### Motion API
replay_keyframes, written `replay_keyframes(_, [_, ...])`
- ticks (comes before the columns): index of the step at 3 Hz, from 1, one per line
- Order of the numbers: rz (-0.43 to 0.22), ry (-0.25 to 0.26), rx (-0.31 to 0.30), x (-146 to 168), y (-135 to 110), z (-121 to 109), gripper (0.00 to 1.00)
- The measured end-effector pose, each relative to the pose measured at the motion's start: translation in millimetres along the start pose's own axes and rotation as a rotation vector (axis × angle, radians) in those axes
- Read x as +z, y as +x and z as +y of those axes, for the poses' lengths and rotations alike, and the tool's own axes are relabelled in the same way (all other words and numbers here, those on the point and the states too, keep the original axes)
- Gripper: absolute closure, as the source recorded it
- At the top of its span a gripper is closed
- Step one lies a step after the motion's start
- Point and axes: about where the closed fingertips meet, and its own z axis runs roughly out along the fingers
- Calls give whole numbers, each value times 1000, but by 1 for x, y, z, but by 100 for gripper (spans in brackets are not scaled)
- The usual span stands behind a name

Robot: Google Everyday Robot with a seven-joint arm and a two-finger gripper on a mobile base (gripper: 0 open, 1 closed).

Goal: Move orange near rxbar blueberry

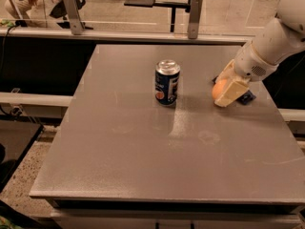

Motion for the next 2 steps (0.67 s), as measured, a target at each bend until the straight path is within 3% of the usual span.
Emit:
replay_keyframes(1, [-4,-8,-1,1,1,0,4])
replay_keyframes(2, [-3,-14,-1,1,2,0,0])
